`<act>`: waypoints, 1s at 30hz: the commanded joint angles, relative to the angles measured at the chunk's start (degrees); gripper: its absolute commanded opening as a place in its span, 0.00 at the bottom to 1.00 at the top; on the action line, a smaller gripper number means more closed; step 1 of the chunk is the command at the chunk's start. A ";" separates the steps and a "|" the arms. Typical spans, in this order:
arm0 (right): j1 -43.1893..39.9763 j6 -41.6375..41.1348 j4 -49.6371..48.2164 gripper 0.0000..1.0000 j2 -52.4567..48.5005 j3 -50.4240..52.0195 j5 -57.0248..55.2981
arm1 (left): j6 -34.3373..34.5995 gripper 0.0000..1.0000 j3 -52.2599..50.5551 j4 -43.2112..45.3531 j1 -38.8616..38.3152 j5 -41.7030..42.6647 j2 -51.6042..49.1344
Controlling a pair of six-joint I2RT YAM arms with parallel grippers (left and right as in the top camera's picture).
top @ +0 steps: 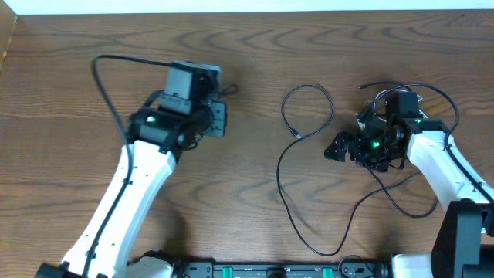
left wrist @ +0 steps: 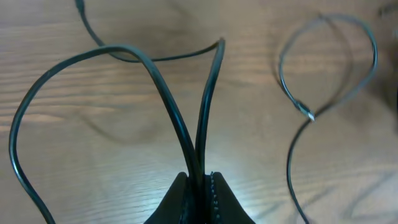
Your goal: Untangle cables
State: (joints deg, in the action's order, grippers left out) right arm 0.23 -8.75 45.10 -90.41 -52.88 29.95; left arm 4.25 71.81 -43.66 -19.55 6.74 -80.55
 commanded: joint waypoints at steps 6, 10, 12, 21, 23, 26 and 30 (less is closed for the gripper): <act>0.61 -0.63 -0.11 0.99 -0.35 -0.79 0.15 | -3.87 0.08 0.31 -2.62 -5.29 0.55 -9.90; 0.63 -0.63 -0.11 0.99 -0.35 -0.76 0.17 | -5.84 0.08 0.31 -4.09 -7.91 1.05 -13.35; 0.63 -0.63 -0.13 0.99 -0.37 -0.76 0.17 | -8.41 0.08 0.28 -4.55 -9.44 3.08 -14.58; 0.63 -0.63 -0.11 0.99 -0.35 -0.76 0.17 | -12.41 0.08 0.28 -4.79 -14.29 7.85 -16.46; 0.63 -0.63 -0.11 0.99 -0.35 -0.79 0.17 | -12.44 0.08 0.28 -4.96 -14.88 7.80 -16.52; 0.63 -0.63 -0.11 0.99 -0.35 -0.79 0.17 | -12.39 0.08 0.28 -4.98 -15.04 7.72 -16.52; 0.63 -0.63 -0.11 0.99 -0.35 -0.79 0.17 | -12.35 0.17 0.28 -5.29 -14.86 6.14 -16.52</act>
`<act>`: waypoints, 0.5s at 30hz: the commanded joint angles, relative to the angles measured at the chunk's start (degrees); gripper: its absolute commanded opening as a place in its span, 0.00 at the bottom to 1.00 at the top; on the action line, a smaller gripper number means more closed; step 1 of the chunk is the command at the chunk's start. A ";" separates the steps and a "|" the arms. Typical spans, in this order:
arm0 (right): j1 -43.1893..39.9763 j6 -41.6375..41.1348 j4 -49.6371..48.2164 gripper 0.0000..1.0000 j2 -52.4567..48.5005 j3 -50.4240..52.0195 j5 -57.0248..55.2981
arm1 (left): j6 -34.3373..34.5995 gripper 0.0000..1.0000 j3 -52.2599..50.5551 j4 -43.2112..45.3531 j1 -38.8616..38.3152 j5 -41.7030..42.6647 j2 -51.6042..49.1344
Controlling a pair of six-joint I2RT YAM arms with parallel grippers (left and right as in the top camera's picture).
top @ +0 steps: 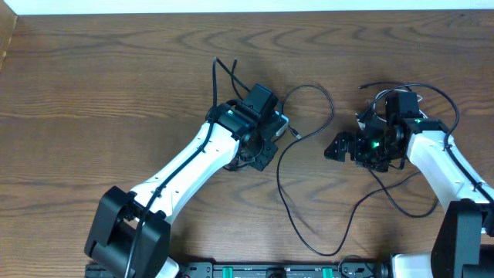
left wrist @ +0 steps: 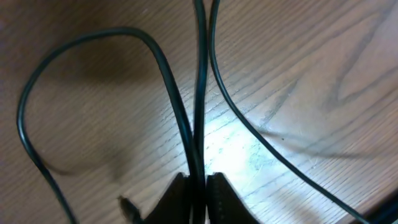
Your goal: Untangle cables
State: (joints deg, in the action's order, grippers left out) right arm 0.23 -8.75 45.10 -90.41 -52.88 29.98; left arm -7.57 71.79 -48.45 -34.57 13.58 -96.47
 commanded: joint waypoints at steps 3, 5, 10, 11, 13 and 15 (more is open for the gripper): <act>0.61 -0.63 -0.11 0.99 -0.37 -0.79 0.15 | -0.52 0.17 0.31 -0.96 0.15 -0.81 -0.61; 0.63 -0.63 -0.11 0.99 -0.37 -0.79 0.15 | -0.52 0.23 0.31 -1.53 0.15 -0.83 -0.61; 0.61 -0.63 -0.11 0.99 -0.35 -0.76 0.15 | 0.22 0.35 0.39 -1.33 0.15 -1.20 -0.48; 0.61 -0.63 -0.11 0.99 -0.35 -0.79 0.15 | 1.27 0.38 0.76 -0.44 0.15 -1.22 -0.39; 0.61 -0.63 -0.11 0.99 -0.35 -0.79 0.15 | 4.46 0.43 2.56 1.27 0.13 -3.13 -0.35; 0.61 -0.72 -0.13 0.99 -0.35 -0.79 -0.11 | 8.52 0.46 3.89 6.12 0.11 -5.40 -0.35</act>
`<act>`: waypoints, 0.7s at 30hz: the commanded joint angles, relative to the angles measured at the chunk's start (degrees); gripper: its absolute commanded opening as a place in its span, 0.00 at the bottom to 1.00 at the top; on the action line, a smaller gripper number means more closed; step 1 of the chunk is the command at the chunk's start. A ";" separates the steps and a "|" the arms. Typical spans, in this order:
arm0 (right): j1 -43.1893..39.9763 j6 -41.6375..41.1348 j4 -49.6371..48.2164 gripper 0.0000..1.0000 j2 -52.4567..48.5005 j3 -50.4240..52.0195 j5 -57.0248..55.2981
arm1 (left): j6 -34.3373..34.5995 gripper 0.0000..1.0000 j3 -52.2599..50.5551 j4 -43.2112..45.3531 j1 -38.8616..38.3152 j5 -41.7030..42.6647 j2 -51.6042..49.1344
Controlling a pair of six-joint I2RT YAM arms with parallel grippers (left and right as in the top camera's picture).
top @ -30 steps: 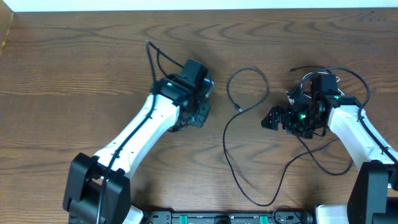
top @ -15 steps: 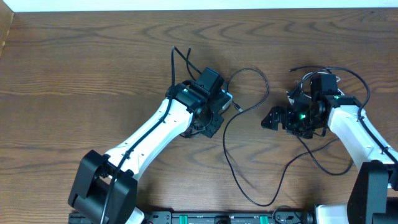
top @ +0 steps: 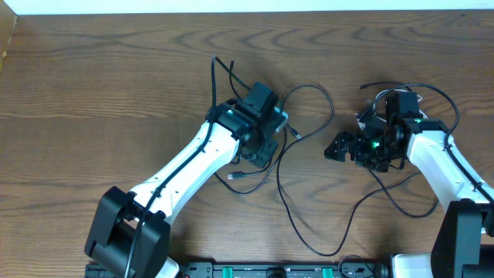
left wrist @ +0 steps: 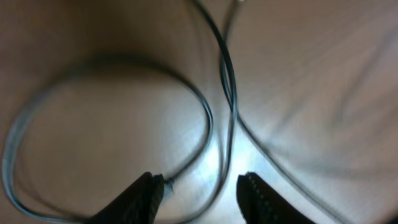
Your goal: Untangle cables
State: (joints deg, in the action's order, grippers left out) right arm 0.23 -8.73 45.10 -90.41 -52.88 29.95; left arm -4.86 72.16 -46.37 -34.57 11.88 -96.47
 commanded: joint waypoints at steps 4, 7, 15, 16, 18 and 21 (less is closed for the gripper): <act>0.57 -5.75 -0.07 0.99 -0.35 -0.79 -5.22 | 10.21 0.48 3.19 15.17 0.09 -3.76 -1.53; 0.59 -6.32 -0.83 0.95 -0.35 -0.79 -5.68 | 12.72 0.48 3.19 16.72 0.09 -3.78 -2.47; 0.94 -5.95 -3.87 0.85 -0.35 -0.79 5.92 | 15.98 0.48 3.19 7.30 3.67 -4.02 2.08; 1.31 -3.54 -2.40 0.86 -0.35 -0.83 9.07 | 16.00 0.48 3.19 5.07 4.83 -4.00 3.39; 2.21 0.66 2.08 0.88 -0.22 -0.94 13.84 | 15.91 0.54 3.19 0.96 7.41 -4.04 5.33; 4.46 8.74 9.01 0.91 -0.02 -0.94 16.09 | 15.89 0.57 3.19 -4.90 12.09 -4.02 6.40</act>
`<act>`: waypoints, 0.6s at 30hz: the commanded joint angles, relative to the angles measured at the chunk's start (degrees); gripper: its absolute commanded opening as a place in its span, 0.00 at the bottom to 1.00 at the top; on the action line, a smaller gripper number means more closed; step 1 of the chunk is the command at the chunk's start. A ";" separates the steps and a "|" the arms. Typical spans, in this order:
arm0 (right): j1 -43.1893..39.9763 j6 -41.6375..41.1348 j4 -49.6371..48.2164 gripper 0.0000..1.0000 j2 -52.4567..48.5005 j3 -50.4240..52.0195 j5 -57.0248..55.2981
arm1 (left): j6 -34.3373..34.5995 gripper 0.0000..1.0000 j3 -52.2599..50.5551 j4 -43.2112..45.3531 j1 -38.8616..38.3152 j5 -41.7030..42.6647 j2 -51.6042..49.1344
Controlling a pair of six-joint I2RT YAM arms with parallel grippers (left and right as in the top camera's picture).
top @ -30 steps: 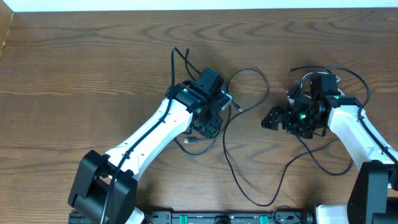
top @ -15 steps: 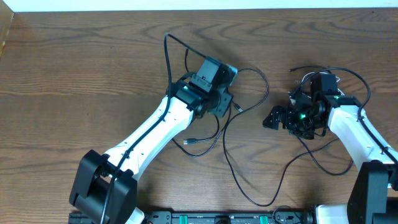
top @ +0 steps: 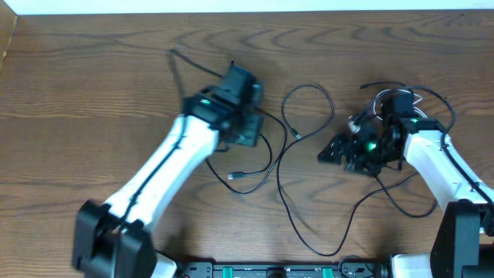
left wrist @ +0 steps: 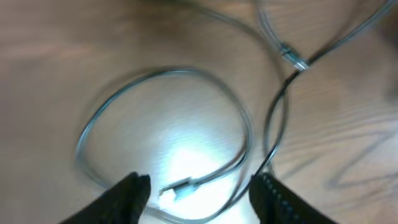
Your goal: Untangle cables
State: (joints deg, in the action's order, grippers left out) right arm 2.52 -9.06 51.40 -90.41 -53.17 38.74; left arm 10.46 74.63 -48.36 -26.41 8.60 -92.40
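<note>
Two thin black cables lie on the wooden table [top: 93,93]. One cable [top: 268,158] runs from the far left, passes under my left arm and curls into a loop [left wrist: 161,74] ending in a plug [left wrist: 180,185]. My left gripper [left wrist: 200,198] hangs open over that plug, its fingers [left wrist: 129,194] wide apart and holding nothing. The other cable [top: 279,189] forms a loop with a connector [left wrist: 293,56] and trails down and round to my right gripper [top: 328,152]. The overhead view does not show how the right gripper's jaws stand.
More black cable loops around my right wrist [top: 401,100] and trails behind it toward the right edge. The two cables run close together just right of the left gripper. The white wall edge is along the far side.
My left gripper, still open, has moved up and to the left, away from the dropped loop. The cable's far end now lies further left. My right gripper shifted slightly to the left.
My left gripper was shut on a doubled cable at the left of the table. Then it held that cable in the middle, next to the other cable's loop. It then stood open with the cable and plug lying on the table, and now it has drawn back.
</note>
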 commanded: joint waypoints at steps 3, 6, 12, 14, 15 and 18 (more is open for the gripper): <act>4.87 13.40 5.14 0.93 0.09 -0.66 6.38 | 0.55 0.57 0.28 -6.75 8.81 -0.74 2.16; 5.46 5.88 -1.22 0.92 0.09 -0.66 3.82 | 0.61 0.57 -1.44 -6.40 13.07 -0.72 2.16; 5.46 -9.18 -21.57 0.94 0.07 -0.66 -7.93 | 0.61 0.95 -3.06 -5.57 16.31 -0.72 2.16; 5.46 -11.78 -27.47 0.96 0.02 -0.66 -10.54 | 0.61 0.95 -3.06 -5.57 16.37 -0.72 2.16; 5.46 -12.15 -30.69 0.96 -0.04 -0.66 -12.70 | 0.61 0.95 -3.06 -5.57 16.37 -0.72 2.16; 5.51 -12.28 -36.72 0.95 -0.04 -0.66 -21.22 | 0.61 0.96 -3.06 -5.57 16.37 -0.72 2.16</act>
State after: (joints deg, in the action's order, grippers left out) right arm 7.97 -17.74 16.84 -90.41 -53.34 27.70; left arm 10.92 71.90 -53.76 -10.20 8.23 -90.02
